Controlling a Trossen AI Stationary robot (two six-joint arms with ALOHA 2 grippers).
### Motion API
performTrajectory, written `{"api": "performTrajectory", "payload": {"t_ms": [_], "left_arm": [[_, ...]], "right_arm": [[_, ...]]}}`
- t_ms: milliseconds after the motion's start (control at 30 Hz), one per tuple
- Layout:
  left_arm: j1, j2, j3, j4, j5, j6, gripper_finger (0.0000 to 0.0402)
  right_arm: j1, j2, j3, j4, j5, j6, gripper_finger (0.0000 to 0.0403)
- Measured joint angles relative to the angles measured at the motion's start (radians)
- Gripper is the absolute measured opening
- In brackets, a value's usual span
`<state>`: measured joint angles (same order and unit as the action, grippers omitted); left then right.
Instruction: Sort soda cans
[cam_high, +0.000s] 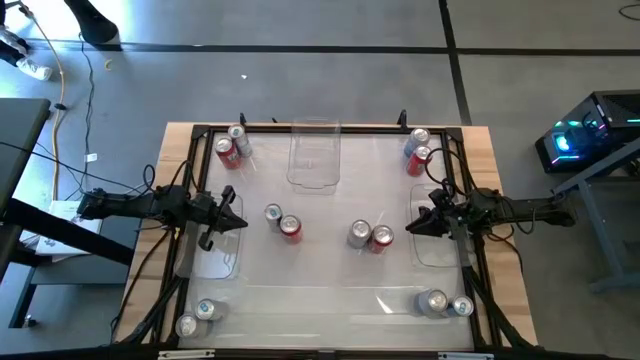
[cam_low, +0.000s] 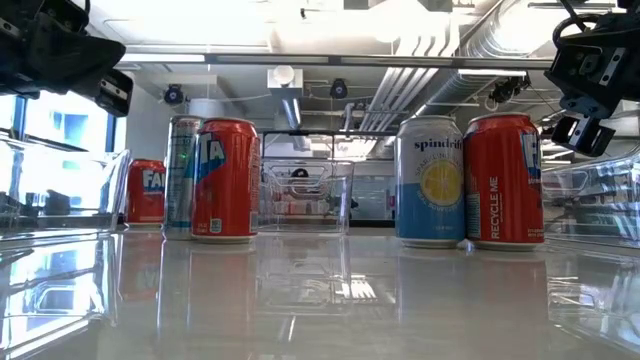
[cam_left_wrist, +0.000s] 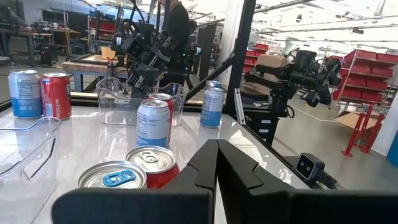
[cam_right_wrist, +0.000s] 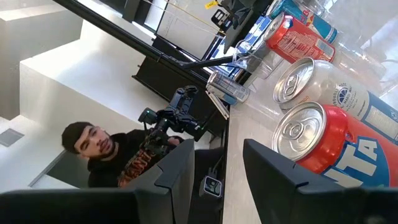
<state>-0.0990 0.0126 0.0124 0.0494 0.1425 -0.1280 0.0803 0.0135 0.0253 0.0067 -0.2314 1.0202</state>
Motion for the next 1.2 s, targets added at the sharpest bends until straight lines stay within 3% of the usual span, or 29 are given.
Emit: {"api": "performTrajectory", "payload": {"t_ms": [567,700,967,1200], "left_arm": [[0.0,0.0,0.0,0.004,-0.001,-0.005,0.0001],[0.0,0.0,0.0,0.012,-0.009,-0.186,0.0001],[0.0,0.0,0.0,0.103,-0.229,-0.246,0.0001],[0.0,0.0,0.0,0.166,-0.457,-0.156,0.0001]], "right_arm": [[0.0,0.0,0.0,0.0,0.0,0.0,0.0132],[0.0,0.0,0.0,0.0,0.0,0.0,0.0132],[0.0,0.0,0.0,0.0,0.0,0.0,0.0132],[0.0,0.0,0.0,0.0,0.0,0.0,0.0132]]}}
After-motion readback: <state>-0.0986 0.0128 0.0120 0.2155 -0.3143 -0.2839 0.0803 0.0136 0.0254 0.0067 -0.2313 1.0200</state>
